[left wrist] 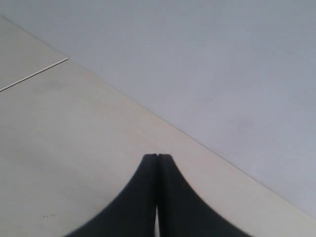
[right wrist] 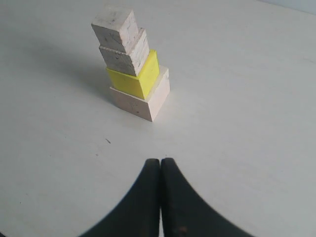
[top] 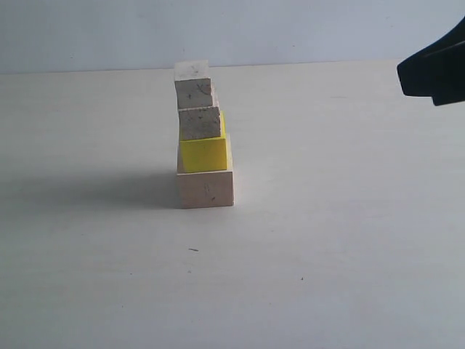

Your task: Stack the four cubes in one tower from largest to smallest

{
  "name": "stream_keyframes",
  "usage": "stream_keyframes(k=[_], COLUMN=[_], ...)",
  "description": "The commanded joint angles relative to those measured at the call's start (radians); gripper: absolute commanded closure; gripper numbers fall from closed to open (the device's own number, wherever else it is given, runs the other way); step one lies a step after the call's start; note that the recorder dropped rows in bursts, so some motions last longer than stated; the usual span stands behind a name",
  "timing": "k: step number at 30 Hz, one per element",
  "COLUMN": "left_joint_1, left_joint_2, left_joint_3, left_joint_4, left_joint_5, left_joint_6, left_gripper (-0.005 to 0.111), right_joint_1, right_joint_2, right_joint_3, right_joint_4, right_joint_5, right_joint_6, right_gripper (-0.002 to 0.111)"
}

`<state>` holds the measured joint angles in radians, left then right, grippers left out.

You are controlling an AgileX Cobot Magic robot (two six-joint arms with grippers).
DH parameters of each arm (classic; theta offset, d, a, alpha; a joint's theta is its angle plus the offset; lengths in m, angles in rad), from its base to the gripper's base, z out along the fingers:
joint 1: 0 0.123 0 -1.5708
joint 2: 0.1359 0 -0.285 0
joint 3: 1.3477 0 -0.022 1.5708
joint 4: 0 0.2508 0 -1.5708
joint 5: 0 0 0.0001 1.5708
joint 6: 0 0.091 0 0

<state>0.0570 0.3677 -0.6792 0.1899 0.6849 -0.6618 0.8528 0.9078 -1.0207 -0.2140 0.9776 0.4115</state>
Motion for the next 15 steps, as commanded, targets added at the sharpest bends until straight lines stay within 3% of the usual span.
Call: stream_keyframes(k=[1,9,15], left_joint_1=[0.026,0.026,0.021], left_joint_2=[-0.102,-0.156,-0.156], left_joint_3=[0.153,0.363,0.403], left_joint_4=[-0.007,-0.007,-0.065], left_joint_5=[-0.131,-0.263,-0.31], left_joint_6=[0.026,0.101,0.101], left_gripper=[0.107,0.107,0.107], right_joint_1=[-0.003,-0.003,-0.003], right_joint_2=[-0.006,-0.006,-0.006], right_joint_3=[0.006,0.006,0.006], right_joint_4=[-0.006,-0.006,-0.006], right_joint_5=[-0.014,-0.014,-0.014], right_joint_6=[0.001,0.001,0.001], right_gripper=[0.108,0.108,0.108])
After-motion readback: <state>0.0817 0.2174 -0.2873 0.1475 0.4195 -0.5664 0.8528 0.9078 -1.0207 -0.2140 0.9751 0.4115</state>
